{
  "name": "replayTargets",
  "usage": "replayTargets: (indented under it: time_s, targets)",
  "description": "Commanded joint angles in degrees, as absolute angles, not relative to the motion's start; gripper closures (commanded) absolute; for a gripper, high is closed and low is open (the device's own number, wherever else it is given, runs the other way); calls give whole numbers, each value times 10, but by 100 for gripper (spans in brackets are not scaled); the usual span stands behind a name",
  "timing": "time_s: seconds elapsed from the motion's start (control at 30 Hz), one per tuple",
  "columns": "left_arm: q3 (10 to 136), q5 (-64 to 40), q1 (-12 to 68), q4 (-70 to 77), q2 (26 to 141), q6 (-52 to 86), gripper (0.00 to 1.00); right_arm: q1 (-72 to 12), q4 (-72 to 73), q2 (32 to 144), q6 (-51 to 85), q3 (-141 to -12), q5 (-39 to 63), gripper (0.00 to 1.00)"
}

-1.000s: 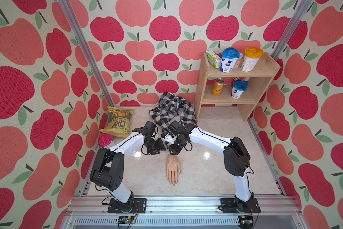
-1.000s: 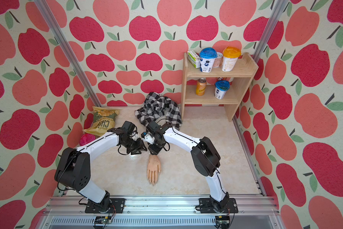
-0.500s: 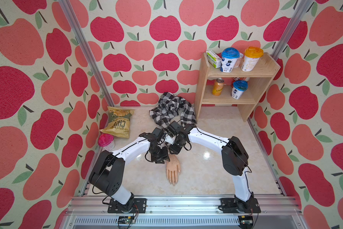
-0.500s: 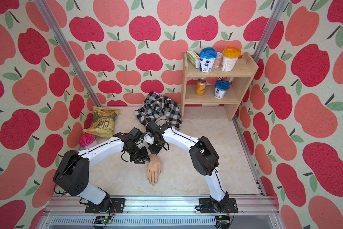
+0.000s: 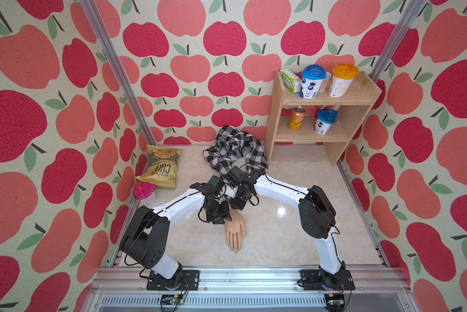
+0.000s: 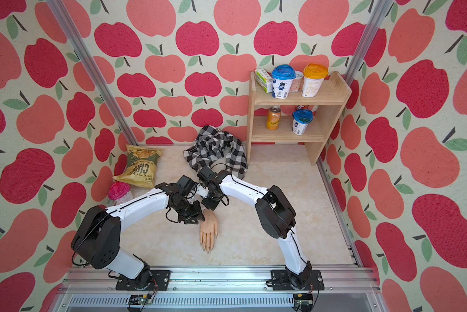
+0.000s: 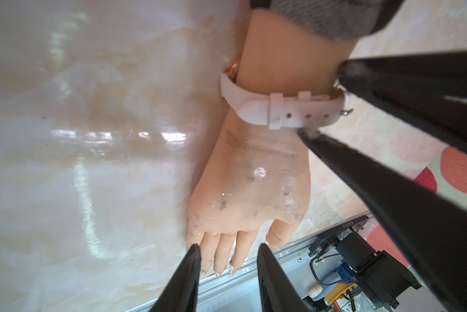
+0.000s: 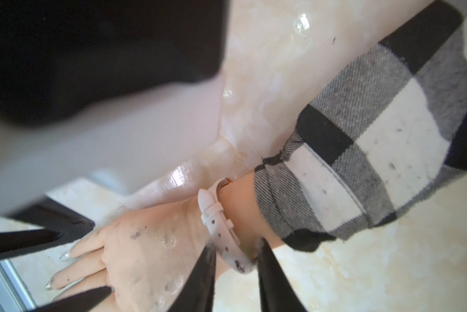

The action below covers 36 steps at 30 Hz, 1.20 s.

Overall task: Take off the watch
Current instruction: Untie the watch from the hand.

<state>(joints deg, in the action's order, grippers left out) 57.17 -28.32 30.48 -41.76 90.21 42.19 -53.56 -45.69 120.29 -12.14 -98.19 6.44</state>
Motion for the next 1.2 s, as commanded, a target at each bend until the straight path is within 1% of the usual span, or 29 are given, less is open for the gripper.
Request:
replayTargets:
  time_s: [0.0, 0.03, 0.17, 0.2, 0.37, 0.4, 0.5, 0.57, 0.6, 0.77, 0.8, 0.9, 0.93, 1.07, 1.1, 1.17]
  targets:
    - [575, -270, 305, -400, 923, 425, 62, -537, -457, 1217, -129, -986, 62, 86]
    - [573, -271, 305, -396, 927, 426, 62, -538, -459, 1217, -128, -985, 61, 90]
    - [568, -265, 302, -382, 936, 435, 62, -537, -458, 1211, -124, -981, 56, 91]
    - [568, -263, 301, -381, 939, 436, 62, -538, -459, 1209, -123, -980, 53, 94]
    - [567, -256, 298, -384, 954, 435, 67, -538, -462, 1188, -119, -969, 41, 94]
    - [565, -255, 298, -385, 956, 435, 68, -538, -463, 1186, -117, -965, 37, 97]
    - [559, -256, 294, -387, 951, 436, 69, -534, -458, 1171, -103, -942, 27, 98]
    - [558, -254, 290, -387, 943, 438, 69, -532, -438, 1155, -87, -916, 27, 98]
    - [558, -254, 286, -388, 940, 439, 70, -532, -427, 1147, -79, -906, 28, 100]
    - [582, -258, 271, -402, 926, 432, 71, -531, -392, 1113, -32, -870, 23, 98]
    - [587, -258, 270, -407, 925, 431, 71, -533, -380, 1105, -23, -856, 21, 100]
    - [598, -262, 263, -408, 920, 428, 71, -536, -331, 1071, 5, -807, 12, 100]
    - [602, -265, 260, -408, 920, 427, 71, -536, -318, 1063, 13, -795, 10, 98]
    - [624, -264, 258, -410, 927, 419, 71, -533, -306, 1055, 20, -788, 18, 95]
    - [629, -262, 258, -410, 928, 419, 71, -533, -308, 1058, 23, -790, 19, 92]
    - [635, -257, 258, -408, 930, 418, 71, -533, -308, 1064, 25, -793, 25, 81]
